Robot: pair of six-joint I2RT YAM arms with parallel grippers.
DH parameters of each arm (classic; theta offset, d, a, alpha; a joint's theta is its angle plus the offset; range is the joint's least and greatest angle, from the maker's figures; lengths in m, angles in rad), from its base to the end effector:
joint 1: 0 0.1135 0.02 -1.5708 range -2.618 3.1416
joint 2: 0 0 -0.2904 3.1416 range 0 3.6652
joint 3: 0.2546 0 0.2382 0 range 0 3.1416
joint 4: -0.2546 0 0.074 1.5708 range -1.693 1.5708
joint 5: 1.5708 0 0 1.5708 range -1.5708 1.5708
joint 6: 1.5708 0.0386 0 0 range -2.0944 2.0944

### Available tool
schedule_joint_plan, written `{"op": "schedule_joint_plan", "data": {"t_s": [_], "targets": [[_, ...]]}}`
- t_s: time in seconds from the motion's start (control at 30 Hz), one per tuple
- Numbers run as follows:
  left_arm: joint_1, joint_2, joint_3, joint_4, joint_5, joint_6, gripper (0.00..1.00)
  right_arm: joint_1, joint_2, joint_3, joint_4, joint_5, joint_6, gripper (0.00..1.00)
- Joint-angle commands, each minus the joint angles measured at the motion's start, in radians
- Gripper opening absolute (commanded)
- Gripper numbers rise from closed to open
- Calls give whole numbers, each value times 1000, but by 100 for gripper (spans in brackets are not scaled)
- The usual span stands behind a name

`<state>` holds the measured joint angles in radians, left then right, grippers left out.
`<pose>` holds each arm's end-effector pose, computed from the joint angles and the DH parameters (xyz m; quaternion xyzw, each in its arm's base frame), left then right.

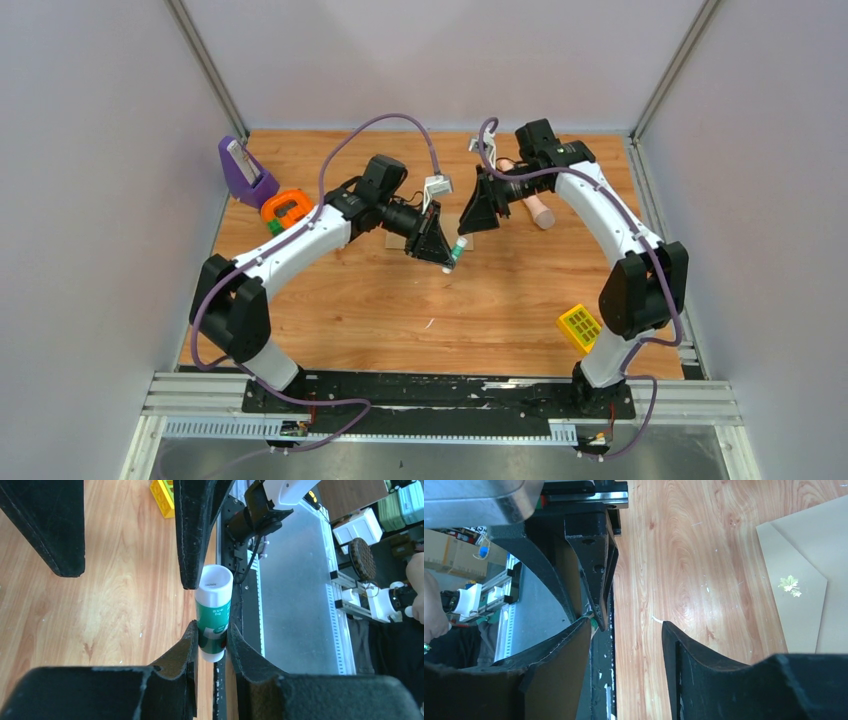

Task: Place the letter into the envelope and seal it
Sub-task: Screw the solid glue.

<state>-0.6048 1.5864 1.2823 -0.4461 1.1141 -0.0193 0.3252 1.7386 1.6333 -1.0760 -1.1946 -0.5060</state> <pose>0.2510 -0.2156 0.3300 0.4265 0.6844 -0.5653 0.1734 0.3084 0.1419 0.3537 -0.4271 0.6982 0.5351 0.2092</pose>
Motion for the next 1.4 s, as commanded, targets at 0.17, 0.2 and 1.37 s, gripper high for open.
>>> {"op": "schedule_joint_plan", "data": {"t_s": [0.17,0.2,1.37], "targets": [[-4,8,38,-4,-21,49,0,10,-89,-12,54,-42,90,57],[-4,8,39,-5,-21,50,0,12,-95,-19,53,-46,87,57],[-12,-4,52,-40,-23,85,47,117,-25,55,-218,61,-182,0]]}}
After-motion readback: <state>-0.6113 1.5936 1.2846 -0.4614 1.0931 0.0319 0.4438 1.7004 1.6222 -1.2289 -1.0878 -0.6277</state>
